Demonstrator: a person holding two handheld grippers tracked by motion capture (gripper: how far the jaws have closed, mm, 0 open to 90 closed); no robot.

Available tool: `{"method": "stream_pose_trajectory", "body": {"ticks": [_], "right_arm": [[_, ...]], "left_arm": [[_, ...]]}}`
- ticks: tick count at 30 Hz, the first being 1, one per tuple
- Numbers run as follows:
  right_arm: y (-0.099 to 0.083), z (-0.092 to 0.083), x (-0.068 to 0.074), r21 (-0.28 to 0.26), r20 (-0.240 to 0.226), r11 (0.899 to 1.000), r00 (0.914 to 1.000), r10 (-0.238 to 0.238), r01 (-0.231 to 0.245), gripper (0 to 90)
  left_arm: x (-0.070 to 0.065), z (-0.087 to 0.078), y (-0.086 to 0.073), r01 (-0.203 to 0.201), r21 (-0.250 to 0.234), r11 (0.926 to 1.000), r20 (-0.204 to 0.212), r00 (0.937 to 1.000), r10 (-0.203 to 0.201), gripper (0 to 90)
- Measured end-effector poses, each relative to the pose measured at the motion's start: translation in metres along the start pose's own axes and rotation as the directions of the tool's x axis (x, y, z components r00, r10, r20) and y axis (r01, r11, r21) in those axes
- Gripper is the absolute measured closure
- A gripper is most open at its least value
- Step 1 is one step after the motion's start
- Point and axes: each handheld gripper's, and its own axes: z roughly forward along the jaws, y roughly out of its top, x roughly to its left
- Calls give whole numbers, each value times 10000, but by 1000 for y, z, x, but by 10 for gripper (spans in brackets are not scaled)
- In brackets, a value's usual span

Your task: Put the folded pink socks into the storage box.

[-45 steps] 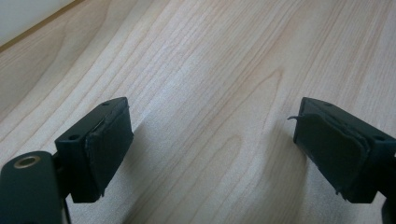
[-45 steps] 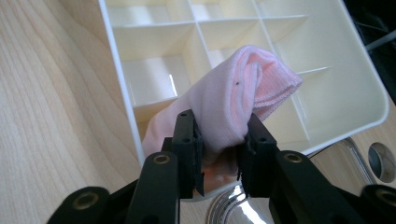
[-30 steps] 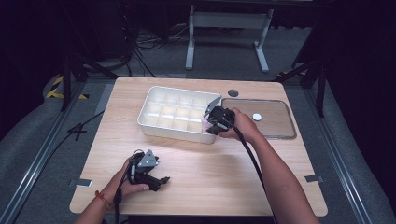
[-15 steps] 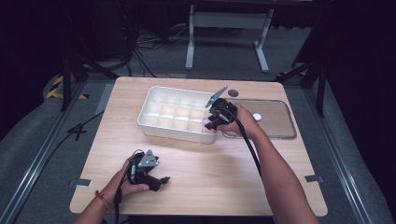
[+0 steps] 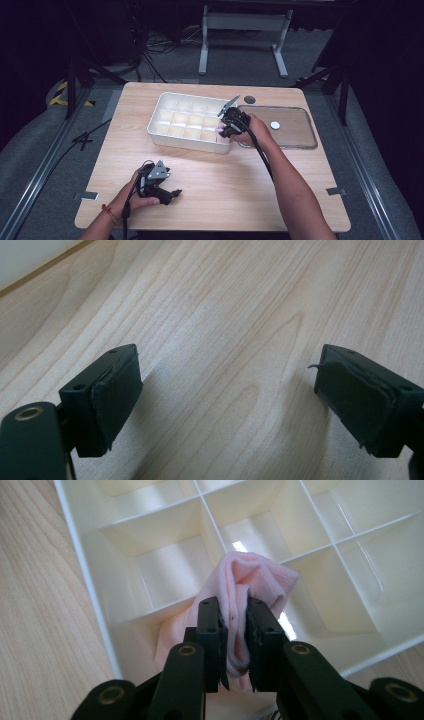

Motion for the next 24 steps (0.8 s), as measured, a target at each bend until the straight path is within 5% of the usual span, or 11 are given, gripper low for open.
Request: {"method": "stream_pose_trajectory", "body": {"ticks": [10, 17, 24], "right_arm": [[-1, 7, -2, 422, -258, 9988, 9993, 262, -251, 821], [4, 18, 2, 1390, -363, 9903, 9993, 108, -57, 836], [4, 22, -4, 1494, -726, 9885, 9968, 327, -215, 838]], "left_arm": [[0, 0, 0, 1, -15, 10000, 4, 10000, -1, 118], [0, 0, 0, 0, -14, 10000, 4, 10000, 0, 118], [0, 0, 0, -1, -13, 10000, 0, 10000, 1, 118]]}}
